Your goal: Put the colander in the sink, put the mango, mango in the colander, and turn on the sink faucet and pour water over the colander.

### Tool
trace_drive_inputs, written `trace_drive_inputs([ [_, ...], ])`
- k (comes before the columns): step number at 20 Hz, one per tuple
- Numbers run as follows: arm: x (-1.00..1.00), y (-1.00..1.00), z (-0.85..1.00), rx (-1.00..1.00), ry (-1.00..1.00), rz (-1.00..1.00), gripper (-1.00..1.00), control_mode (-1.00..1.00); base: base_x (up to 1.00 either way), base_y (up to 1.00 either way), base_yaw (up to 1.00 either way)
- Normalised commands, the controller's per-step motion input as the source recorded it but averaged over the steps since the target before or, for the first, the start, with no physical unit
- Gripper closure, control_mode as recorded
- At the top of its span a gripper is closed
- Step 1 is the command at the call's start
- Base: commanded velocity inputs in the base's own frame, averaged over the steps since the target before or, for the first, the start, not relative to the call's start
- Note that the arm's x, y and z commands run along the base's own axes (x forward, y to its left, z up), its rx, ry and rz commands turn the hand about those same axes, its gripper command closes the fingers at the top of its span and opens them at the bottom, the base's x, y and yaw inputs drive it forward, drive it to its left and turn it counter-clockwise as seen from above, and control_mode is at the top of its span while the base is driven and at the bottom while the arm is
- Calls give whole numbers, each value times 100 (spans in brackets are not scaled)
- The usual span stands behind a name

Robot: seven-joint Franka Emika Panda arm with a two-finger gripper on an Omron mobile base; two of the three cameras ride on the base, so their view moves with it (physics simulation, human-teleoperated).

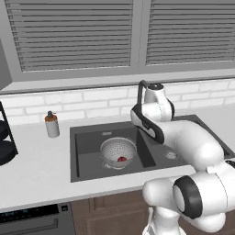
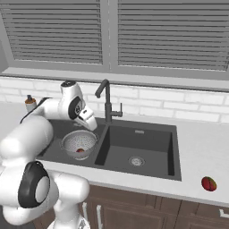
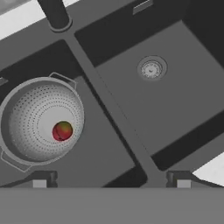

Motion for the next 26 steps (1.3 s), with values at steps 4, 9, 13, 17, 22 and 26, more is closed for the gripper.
trace_drive_inputs([
  [4, -61, -85, 2, -3, 5, 0, -100, -100, 0, 0, 0],
  [9, -46, -99, 0, -4, 6, 0, -100, -100, 0, 0, 0],
  [13, -28, -100, 0, -3, 4, 0, -100, -100, 0, 0, 0],
  [17, -10, -100, 0, -3, 2, 0, -100, -100, 0, 0, 0],
  [22, 0, -100, 0, -2, 3, 0, -100, -100, 0, 0, 0],
  [26, 0, -100, 0, 0, 8, 0, -100, -100, 0, 0, 0],
])
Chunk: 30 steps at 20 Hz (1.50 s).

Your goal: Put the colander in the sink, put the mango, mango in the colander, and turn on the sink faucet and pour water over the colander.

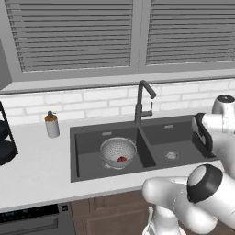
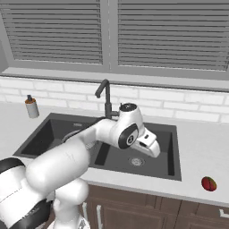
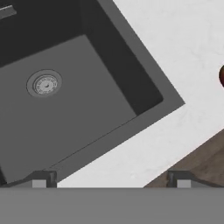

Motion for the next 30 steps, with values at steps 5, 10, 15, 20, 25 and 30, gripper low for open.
trace_drive_inputs([
  [5, 0, -98, 0, 0, 12, 0, -100, -100, 0, 0, 0],
  [10, -2, -96, 0, 0, 10, 0, -100, -100, 0, 0, 0],
  [15, 0, -78, 0, 0, 9, 2, -100, -100, 0, 0, 0],
  [20, -2, -65, -7, 0, 3, 1, -100, -100, 0, 0, 0],
  [25, 0, -48, -17, 0, 4, 1, -100, -100, 0, 0, 0],
  [30, 0, -39, -23, 3, 4, 5, -100, -100, 0, 0, 0],
])
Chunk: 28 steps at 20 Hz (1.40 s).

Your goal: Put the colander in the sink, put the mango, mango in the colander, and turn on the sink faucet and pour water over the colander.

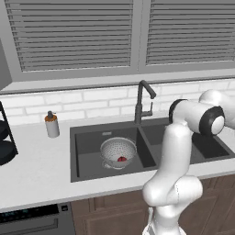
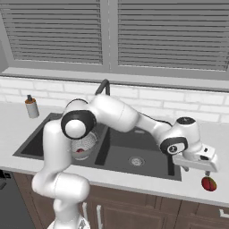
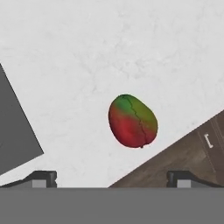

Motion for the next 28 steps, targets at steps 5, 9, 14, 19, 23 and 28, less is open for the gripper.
trace_drive_inputs([
  [5, 0, -41, -6, 9, 1, 7, -100, -100, 0, 0, 0],
  [9, 0, -36, 0, 11, 2, 9, -100, -100, 0, 0, 0],
  [14, 0, -11, -8, 9, 5, 10, -100, -100, 0, 0, 0],
  [19, 0, 1, -14, 6, 6, 12, -100, -100, 0, 0, 0],
  [23, 0, 10, -17, 3, 6, 13, -100, -100, 0, 0, 0],
  [28, 0, 11, -22, 0, 3, 13, -100, -100, 0, 0, 0],
])
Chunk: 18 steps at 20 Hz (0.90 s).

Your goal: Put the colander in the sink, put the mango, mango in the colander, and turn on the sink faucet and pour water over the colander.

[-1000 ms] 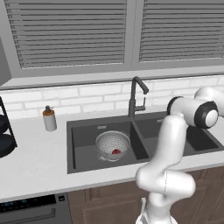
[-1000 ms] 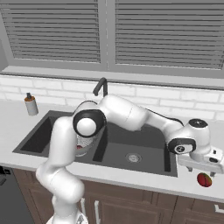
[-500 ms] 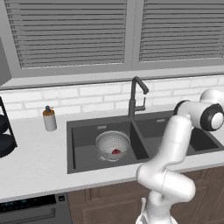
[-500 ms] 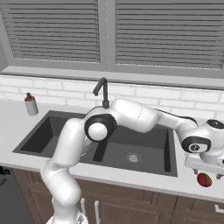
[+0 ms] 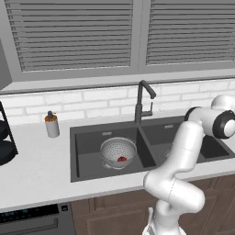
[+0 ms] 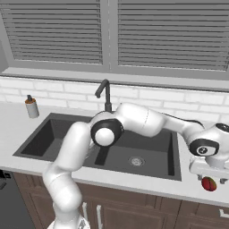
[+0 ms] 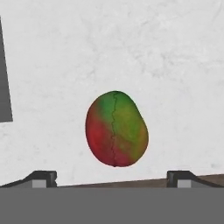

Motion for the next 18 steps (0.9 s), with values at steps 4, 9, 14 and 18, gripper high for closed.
trace_drive_inputs([
  [4, 0, 1, -29, 0, 1, 12, -100, -100, 0, 0, 0],
  [9, 0, 0, -35, 0, 0, 9, -100, -100, 0, 0, 0],
  [14, 0, 0, -27, 0, 0, 10, -100, -100, 0, 0, 0],
  [18, 9, 0, -17, 0, 0, 8, -100, -100, 0, 0, 0],
])
